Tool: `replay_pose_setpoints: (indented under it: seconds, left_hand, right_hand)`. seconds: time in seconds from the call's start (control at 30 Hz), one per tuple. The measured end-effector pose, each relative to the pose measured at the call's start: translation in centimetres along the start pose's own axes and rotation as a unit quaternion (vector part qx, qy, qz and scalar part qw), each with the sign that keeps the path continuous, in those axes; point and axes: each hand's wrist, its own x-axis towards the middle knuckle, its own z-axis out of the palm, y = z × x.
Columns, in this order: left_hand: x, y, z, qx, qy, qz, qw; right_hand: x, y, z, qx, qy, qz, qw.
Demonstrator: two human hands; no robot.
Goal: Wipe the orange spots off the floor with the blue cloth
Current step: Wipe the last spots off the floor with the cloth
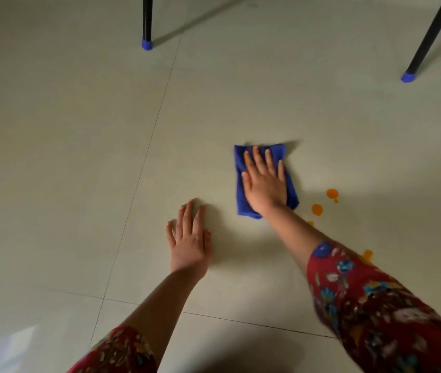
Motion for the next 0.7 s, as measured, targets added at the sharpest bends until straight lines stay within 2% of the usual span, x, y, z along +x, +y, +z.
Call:
replay_pose_setpoints:
  seconds: [0.1,0.17,0.2,0.3,0.33,0.37,0.47,0.5,0.53,0.6,0.7]
  left_hand:
    - [0.4,1.0,0.3,-0.022,0.02,-0.034,0.999]
    - [0.7,1.5,0.5,-0.033,0.0,-0.028,0.999]
    - [0.8,1.7,0.5,-0.032,-0.012,-0.014,0.999]
    - [1.3,3.0,0.6,-0.012,-0.049,0.041,0.998]
    - [1.6,3.7,0.8,-0.006,-0.061,0.053,0.997]
    - [1.8,4.4,1.0,0.001,-0.072,0.063,0.995]
    - [2.4,5.8,1.5,0.036,-0.091,0.088,0.991]
    - [2.5,6.1,1.8,0.053,-0.099,0.102,0.989]
    - [2.6,6.2,1.9,0.067,-0.106,0.113,0.986]
    - [2.5,6.4,2.0,0.07,-0.125,0.123,0.982]
    - [2.8,6.7,1.9,0.078,-0.151,0.119,0.978]
  right_hand:
    - [-6.5,-3.5,1.9,-0.015,-0.02,-0.181,0.983]
    - [-7.2,-1.3,1.8,-0.004,-0.022,-0.239,0.971]
    - [-6.0,0.4,1.8,-0.017,-0.001,-0.217,0.976]
    - [-1.6,5.0,0.2,0.007,0.015,0.012,1.0]
    - [-1.4,5.1,-0.1,0.014,0.013,0.044,0.999]
    - [-2.4,4.4,0.0,0.009,0.023,0.026,0.999]
    - [-7.9,3.6,1.2,-0.034,0.025,-0.168,0.985]
    - [-7.7,5.1,1.1,-0.038,0.032,-0.184,0.982]
    - [-6.4,6.8,0.8,-0.041,0.042,-0.165,0.985]
    - [-3.1,10.6,0.0,-0.024,0.053,-0.056,0.997]
    - [0.1,16.2,-1.3,-0.019,0.016,0.052,0.998]
